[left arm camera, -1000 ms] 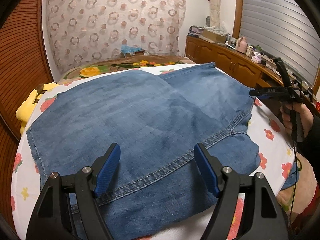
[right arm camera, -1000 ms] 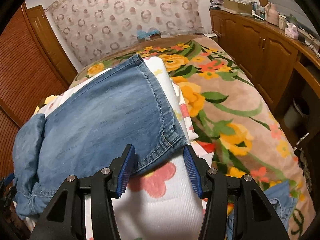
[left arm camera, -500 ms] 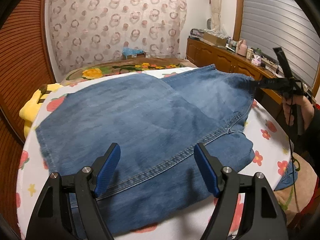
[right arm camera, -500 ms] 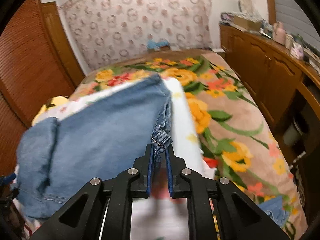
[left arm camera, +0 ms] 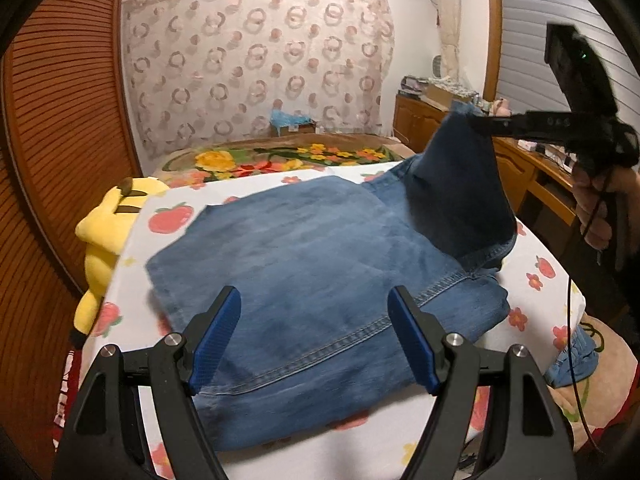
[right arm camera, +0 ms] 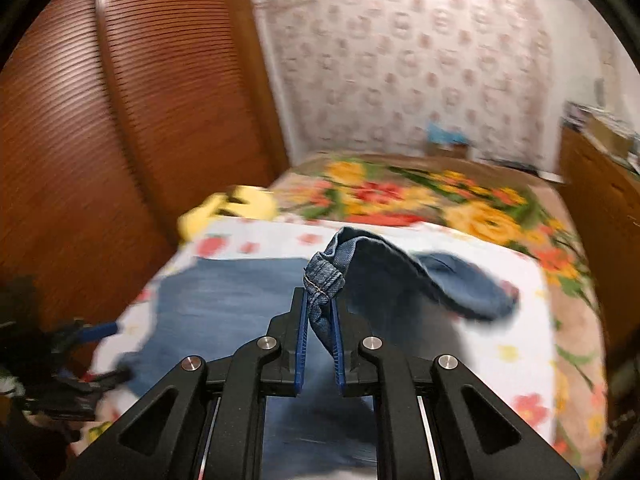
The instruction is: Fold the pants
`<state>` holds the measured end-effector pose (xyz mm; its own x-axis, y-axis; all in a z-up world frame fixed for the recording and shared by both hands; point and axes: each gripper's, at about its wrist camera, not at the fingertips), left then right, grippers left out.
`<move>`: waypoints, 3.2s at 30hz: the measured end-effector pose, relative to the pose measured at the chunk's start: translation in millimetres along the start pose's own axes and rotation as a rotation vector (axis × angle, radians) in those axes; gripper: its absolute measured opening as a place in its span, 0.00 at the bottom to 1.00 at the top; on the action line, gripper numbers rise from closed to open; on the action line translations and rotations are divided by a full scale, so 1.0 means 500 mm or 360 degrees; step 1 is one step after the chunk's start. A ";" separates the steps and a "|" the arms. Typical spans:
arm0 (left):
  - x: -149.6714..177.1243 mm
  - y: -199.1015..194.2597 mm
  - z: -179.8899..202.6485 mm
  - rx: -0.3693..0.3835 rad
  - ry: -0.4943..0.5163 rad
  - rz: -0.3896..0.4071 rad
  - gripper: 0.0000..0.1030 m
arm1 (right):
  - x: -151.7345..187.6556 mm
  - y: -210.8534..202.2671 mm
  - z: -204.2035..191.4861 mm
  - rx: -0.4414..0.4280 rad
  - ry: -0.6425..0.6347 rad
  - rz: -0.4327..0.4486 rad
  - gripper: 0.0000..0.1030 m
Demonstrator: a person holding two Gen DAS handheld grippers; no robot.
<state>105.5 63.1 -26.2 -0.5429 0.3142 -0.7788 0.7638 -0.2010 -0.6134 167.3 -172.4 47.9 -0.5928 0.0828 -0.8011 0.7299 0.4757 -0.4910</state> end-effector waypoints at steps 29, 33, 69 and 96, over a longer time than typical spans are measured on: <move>0.007 0.106 0.010 0.0122 -0.0025 -0.0135 0.74 | 0.054 0.101 -0.033 0.0083 -0.0022 -0.0308 0.35; 0.019 0.136 0.003 0.0132 -0.0024 -0.0192 0.62 | 0.062 0.129 -0.018 0.0089 0.0039 -0.0352 0.35; -0.166 -0.105 -0.004 0.0259 0.0136 0.0241 0.04 | -0.096 0.015 -0.169 0.0009 -0.0275 0.0023 0.09; 0.134 0.031 -0.134 0.0138 -0.0199 -0.0167 0.04 | -0.069 0.288 -0.360 -0.0102 -0.0504 -0.0334 0.17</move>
<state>104.1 143.2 -79.3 -0.6614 0.2208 -0.7168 0.6705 -0.2542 -0.6970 232.0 50.8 66.5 -0.5852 -0.2919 -0.7566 0.5752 0.5083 -0.6410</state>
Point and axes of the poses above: each gripper's, at about its wrist camera, not at the fingertips, and y roughly the way its jaws point, z to its right, x to its underside, and after that the axes turned 12 degrees about y, right-handed
